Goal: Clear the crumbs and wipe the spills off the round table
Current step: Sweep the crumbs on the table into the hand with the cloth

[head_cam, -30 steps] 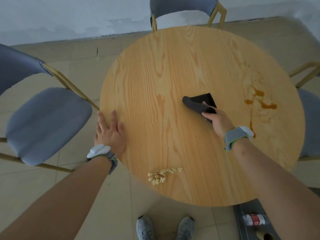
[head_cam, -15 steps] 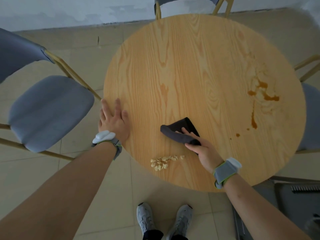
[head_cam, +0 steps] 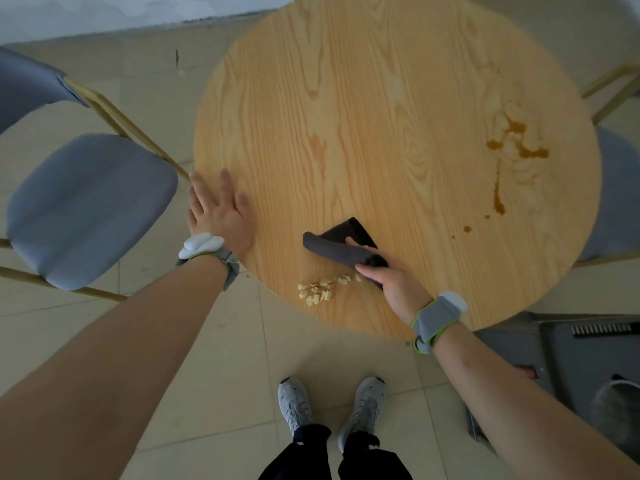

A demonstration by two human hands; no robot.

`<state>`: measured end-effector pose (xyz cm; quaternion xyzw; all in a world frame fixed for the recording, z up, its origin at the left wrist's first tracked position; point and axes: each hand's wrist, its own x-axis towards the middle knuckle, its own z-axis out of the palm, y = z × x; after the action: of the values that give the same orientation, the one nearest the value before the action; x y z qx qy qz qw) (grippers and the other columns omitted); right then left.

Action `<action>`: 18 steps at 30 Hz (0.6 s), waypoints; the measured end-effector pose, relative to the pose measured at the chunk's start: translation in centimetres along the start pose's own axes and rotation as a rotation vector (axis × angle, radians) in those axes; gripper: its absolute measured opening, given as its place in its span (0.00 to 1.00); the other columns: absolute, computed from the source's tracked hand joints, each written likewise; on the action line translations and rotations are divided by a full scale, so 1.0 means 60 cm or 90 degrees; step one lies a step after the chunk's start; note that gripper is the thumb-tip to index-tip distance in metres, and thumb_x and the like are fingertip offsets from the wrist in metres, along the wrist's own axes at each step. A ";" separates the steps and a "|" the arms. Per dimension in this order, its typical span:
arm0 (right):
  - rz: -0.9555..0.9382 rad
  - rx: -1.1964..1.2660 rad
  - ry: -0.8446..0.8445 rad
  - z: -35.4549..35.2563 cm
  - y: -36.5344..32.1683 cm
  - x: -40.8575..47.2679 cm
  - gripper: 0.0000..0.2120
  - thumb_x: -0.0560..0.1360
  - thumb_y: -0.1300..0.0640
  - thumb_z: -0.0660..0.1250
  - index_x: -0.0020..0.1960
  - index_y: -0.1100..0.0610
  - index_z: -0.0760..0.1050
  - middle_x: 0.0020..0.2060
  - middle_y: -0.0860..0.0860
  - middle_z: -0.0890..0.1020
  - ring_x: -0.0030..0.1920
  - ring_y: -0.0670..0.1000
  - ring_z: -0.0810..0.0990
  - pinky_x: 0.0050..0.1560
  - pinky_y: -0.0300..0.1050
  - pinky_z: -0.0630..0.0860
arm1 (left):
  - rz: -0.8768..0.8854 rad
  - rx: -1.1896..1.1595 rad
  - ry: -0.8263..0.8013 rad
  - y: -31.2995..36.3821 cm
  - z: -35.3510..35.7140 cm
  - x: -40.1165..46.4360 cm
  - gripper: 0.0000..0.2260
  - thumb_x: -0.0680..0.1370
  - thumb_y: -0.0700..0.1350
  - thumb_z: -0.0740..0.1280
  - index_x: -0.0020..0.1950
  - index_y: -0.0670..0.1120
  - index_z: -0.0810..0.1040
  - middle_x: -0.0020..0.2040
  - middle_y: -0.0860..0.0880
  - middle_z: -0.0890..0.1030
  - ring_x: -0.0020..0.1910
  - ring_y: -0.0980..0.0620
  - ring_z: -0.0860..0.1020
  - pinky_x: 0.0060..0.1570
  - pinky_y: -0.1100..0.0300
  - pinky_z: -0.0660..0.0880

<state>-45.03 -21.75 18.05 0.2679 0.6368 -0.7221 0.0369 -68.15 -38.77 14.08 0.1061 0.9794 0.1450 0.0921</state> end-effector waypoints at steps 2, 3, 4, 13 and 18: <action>-0.018 0.032 0.078 -0.007 -0.012 -0.005 0.15 0.75 0.55 0.65 0.58 0.41 0.82 0.56 0.38 0.83 0.60 0.37 0.78 0.54 0.27 0.71 | 0.003 -0.008 0.003 -0.001 0.004 -0.010 0.26 0.84 0.59 0.47 0.82 0.55 0.50 0.83 0.42 0.43 0.81 0.40 0.46 0.78 0.41 0.49; -0.033 0.039 0.120 -0.015 -0.017 -0.008 0.14 0.73 0.54 0.66 0.50 0.37 0.84 0.48 0.35 0.84 0.52 0.34 0.80 0.47 0.25 0.73 | 0.015 -0.015 0.001 -0.005 0.007 -0.020 0.26 0.84 0.59 0.47 0.82 0.55 0.49 0.83 0.43 0.42 0.81 0.40 0.45 0.78 0.41 0.48; -0.043 0.044 0.151 -0.025 -0.023 -0.012 0.13 0.72 0.53 0.67 0.45 0.36 0.84 0.43 0.33 0.85 0.47 0.34 0.81 0.44 0.25 0.73 | 0.027 -0.031 -0.005 -0.010 0.009 -0.032 0.27 0.84 0.59 0.47 0.82 0.55 0.48 0.83 0.43 0.42 0.81 0.41 0.44 0.78 0.41 0.48; -0.034 -0.008 0.148 -0.057 -0.011 -0.033 0.13 0.74 0.50 0.65 0.54 0.35 0.81 0.54 0.37 0.83 0.57 0.37 0.79 0.57 0.40 0.69 | 0.117 -0.162 -0.106 -0.046 0.037 -0.157 0.26 0.83 0.60 0.46 0.81 0.59 0.45 0.82 0.49 0.35 0.80 0.43 0.35 0.78 0.40 0.43; -0.007 -0.001 0.090 -0.005 0.023 -0.033 0.17 0.75 0.49 0.63 0.60 0.33 0.75 0.67 0.37 0.75 0.67 0.34 0.69 0.65 0.34 0.63 | 0.133 -0.197 -0.100 -0.049 0.045 -0.163 0.27 0.81 0.64 0.42 0.81 0.62 0.44 0.81 0.52 0.34 0.80 0.44 0.34 0.76 0.41 0.42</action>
<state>-42.68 -22.31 17.66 0.3148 0.6396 -0.7011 -0.0124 -58.72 -43.08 12.13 0.2027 0.9190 0.2936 0.1680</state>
